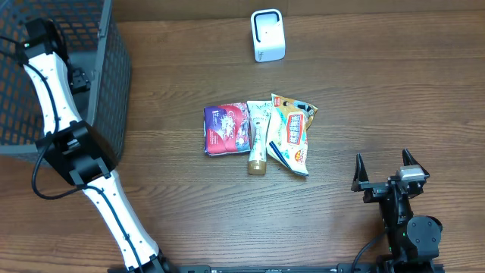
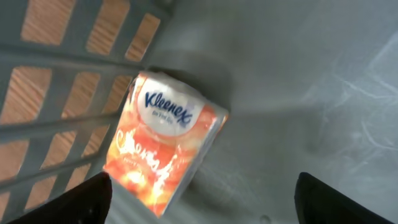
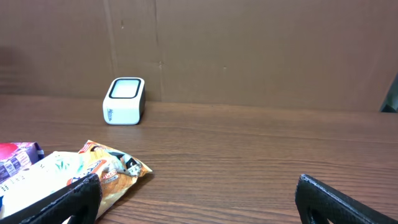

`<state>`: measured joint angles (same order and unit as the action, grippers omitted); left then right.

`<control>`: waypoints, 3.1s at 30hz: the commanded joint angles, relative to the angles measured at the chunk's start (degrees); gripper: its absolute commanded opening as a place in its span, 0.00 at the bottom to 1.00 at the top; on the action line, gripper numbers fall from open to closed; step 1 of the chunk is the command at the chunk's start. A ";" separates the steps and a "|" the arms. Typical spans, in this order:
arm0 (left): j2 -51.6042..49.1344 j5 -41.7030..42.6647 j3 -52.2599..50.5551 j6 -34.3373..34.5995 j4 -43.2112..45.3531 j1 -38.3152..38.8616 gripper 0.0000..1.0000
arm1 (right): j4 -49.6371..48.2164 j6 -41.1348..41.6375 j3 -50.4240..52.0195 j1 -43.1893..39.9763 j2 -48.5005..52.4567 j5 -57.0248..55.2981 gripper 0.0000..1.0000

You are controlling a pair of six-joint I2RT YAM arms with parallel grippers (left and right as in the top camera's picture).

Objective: Scan the item barcode

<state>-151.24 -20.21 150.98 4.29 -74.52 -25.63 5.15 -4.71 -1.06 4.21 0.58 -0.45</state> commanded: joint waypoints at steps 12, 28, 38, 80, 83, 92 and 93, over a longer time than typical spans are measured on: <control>-6.84 -1.36 -0.24 -2.62 2.86 -0.37 0.67 | -0.42 -0.24 0.61 -0.11 -0.42 -0.35 1.00; 2.14 -3.10 0.04 2.58 -1.51 -0.72 0.76 | -0.42 -0.24 0.61 -0.11 -0.42 -0.35 1.00; 4.09 3.43 0.04 8.24 -14.40 -3.28 0.25 | -0.39 -0.24 0.61 -0.11 -0.42 -0.35 1.00; 52.46 16.59 -37.35 13.73 -22.29 -12.63 0.04 | -0.39 -0.24 0.61 -0.11 -0.42 -0.35 1.00; 56.89 16.61 -40.72 14.21 -22.27 -12.63 0.04 | -0.42 -0.24 0.61 -0.11 -0.42 -0.35 1.00; 69.72 19.87 -48.11 16.46 -19.67 -12.61 0.04 | -0.42 -0.24 0.61 -0.11 -0.42 -0.35 1.00; 70.10 21.18 -48.50 16.44 -19.10 -12.59 0.04 | -0.39 -0.24 0.61 -0.11 -0.42 -0.35 1.00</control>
<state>-83.55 -1.98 104.18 19.16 -94.70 -37.67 5.15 -4.75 -1.06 4.21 0.58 -0.45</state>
